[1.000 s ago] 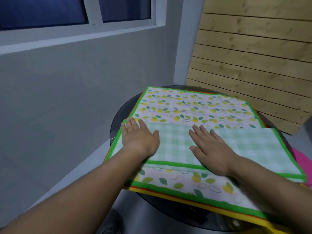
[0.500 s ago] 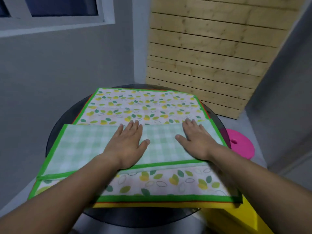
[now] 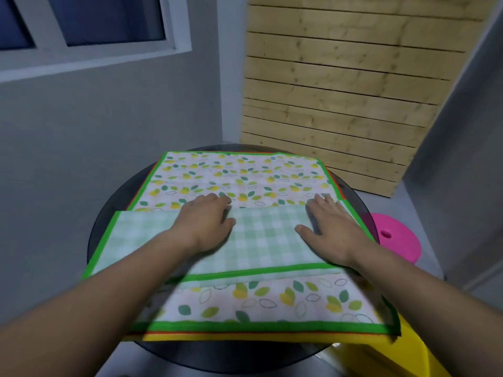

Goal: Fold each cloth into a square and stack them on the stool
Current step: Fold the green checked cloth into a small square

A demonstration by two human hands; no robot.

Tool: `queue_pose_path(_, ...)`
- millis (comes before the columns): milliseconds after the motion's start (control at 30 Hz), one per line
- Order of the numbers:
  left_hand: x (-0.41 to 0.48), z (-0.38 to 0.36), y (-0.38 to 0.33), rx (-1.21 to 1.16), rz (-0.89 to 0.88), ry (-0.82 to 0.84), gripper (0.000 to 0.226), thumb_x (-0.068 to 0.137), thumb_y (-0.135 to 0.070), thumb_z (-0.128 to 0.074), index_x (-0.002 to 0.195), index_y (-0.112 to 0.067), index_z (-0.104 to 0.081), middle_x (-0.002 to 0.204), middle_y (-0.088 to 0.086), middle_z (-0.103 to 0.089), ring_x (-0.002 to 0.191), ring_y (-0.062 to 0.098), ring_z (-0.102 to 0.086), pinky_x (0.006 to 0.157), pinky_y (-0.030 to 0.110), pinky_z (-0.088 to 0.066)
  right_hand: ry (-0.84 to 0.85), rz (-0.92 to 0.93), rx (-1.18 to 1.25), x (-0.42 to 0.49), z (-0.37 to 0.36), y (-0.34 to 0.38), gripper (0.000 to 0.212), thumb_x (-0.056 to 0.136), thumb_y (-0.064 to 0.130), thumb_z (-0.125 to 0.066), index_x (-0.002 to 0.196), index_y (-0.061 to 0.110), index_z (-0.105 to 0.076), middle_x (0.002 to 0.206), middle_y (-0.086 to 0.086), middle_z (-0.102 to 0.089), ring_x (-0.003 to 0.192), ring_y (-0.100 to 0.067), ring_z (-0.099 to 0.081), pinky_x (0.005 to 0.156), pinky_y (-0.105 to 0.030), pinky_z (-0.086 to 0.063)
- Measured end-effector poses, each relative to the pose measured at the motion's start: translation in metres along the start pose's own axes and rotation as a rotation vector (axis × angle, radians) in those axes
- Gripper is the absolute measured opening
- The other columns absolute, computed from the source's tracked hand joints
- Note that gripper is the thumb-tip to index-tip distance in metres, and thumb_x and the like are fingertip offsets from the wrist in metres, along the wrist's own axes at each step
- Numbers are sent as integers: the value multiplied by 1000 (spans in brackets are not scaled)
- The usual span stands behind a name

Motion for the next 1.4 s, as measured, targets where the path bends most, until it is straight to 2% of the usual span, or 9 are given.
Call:
queue_pose_path(200,31,19,6,-225,20,156,23,81,-41,-79,82,-19,-72,70,-14,-64,70,9,-59,65,25,-47,28,172,95,-16,4,61,59,98,54,-39,147,21,-37,161,-5,-25,150,-19,-15,122,-31,-11)
queue_pose_path(400,41,25,21,-456,178,147,39,77,-31,-85,53,-18,-56,55,-6,-55,62,19,-55,63,26,-45,57,164,216,-12,5,64,56,98,54,-40,147,26,-38,163,3,-21,151,-10,-9,122,-31,-12)
queue_pose_path(533,33,25,37,-624,435,49,36,82,-32,-81,66,-14,-55,70,5,-57,69,23,-53,67,28,-41,43,173,315,-15,5,73,52,98,53,-42,145,31,-42,160,10,-27,149,-3,-13,121,-28,-15)
queue_pose_path(667,18,13,43,-671,597,8,56,86,-41,-74,121,1,-62,119,16,-66,103,33,-62,79,31,-44,62,260,297,-22,3,85,45,96,51,-48,135,30,-55,153,10,-40,144,-1,-26,114,-18,-18)
queue_pose_path(900,-15,1,27,-844,705,-120,55,95,-29,-66,135,5,-48,136,18,-56,120,34,-54,93,32,-41,132,328,297,-49,3,84,60,80,72,-46,124,36,-61,145,15,-50,138,1,-35,116,-31,-30)
queue_pose_path(1000,-41,9,14,-719,544,-157,53,89,-26,-72,128,-5,-44,121,8,-55,102,26,-53,82,30,-40,167,338,258,-60,4,84,53,83,66,-56,127,36,-59,150,16,-43,141,0,-30,118,-28,-25)
queue_pose_path(1133,-83,30,-6,-121,81,-209,50,82,-32,-72,127,-22,-52,123,4,-46,117,26,-44,97,37,-42,174,397,196,-74,6,90,51,83,61,-63,127,36,-59,156,12,-36,145,-3,-23,119,-24,-21)
queue_pose_path(1233,-122,32,-15,-245,-221,48,21,81,-40,-73,97,-28,-69,98,-8,-61,98,12,-58,88,33,-48,159,485,227,-96,13,102,41,77,62,-69,108,35,-66,145,17,-49,140,2,-30,115,-20,-26)
queue_pose_path(1400,-169,13,-12,-191,-396,259,53,58,-62,-84,99,-35,-64,108,-15,-49,107,7,-45,96,23,-40,257,573,233,-131,1,115,35,71,56,-79,90,33,-60,147,13,-43,140,0,-27,110,-14,-25)
Point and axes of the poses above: each hand's wrist, its own x-axis towards the middle knuckle, its own z-axis out of the back of the hand, y = z × x, the point moved 3 cm from there along x, towards the middle knuckle
